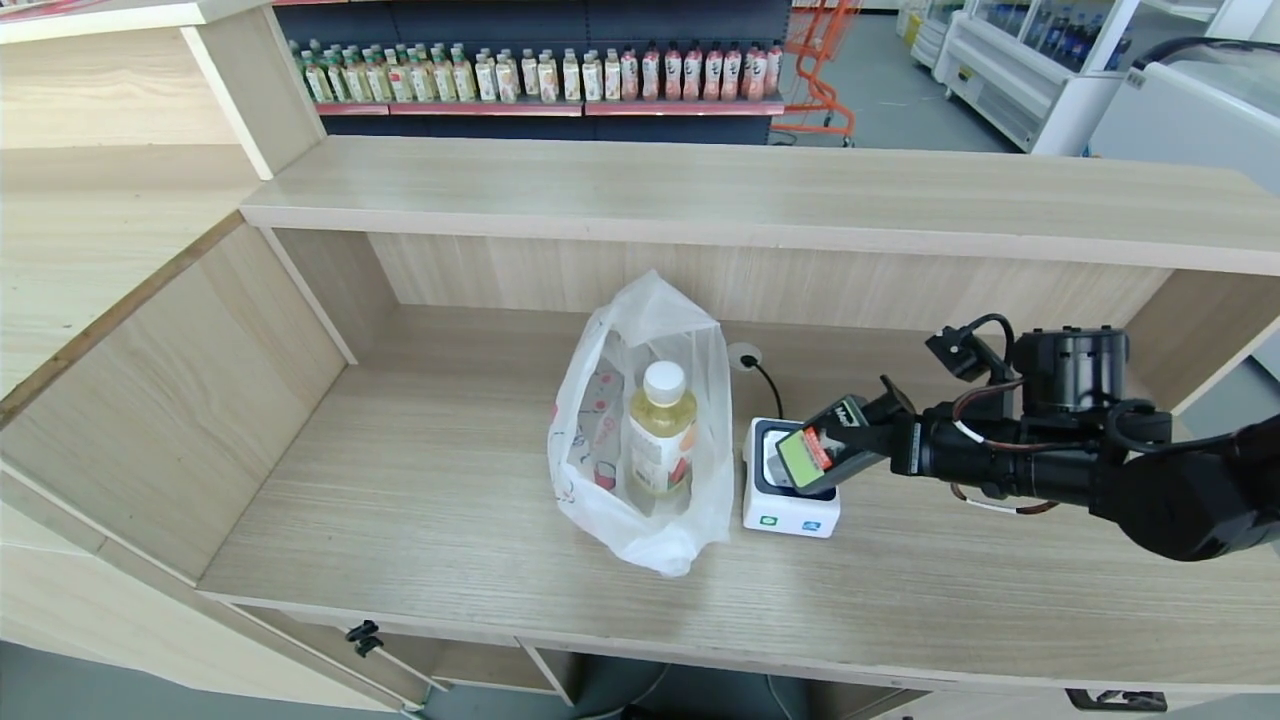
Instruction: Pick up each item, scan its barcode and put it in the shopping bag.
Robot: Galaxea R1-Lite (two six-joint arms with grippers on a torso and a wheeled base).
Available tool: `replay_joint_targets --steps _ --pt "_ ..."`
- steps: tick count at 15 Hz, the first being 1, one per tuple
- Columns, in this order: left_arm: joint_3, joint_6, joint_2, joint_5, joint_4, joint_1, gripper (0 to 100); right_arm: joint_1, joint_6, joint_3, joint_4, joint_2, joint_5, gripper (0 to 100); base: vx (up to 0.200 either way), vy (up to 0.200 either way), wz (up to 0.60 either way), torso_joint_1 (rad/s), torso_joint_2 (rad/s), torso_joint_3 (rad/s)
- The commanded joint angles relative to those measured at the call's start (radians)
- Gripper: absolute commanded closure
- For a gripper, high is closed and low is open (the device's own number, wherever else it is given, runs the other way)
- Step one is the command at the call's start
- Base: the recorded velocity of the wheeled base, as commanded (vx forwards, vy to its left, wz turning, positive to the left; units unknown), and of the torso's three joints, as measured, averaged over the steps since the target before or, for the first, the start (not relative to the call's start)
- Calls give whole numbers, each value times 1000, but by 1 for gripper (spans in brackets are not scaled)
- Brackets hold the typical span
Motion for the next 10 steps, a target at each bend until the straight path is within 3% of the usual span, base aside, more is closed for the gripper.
replay_joint_targets --steps 1,4,10 --pt "0 0 0 1 0 0 0 1 2 -4 6 8 0 100 0 0 0 0 0 0" --pt "0 0 0 1 0 0 0 31 106 -39 6 -93 1 100 0 0 0 0 0 0" --pt "0 0 0 1 0 0 0 31 10 2 51 -297 1 100 0 0 0 0 0 0"
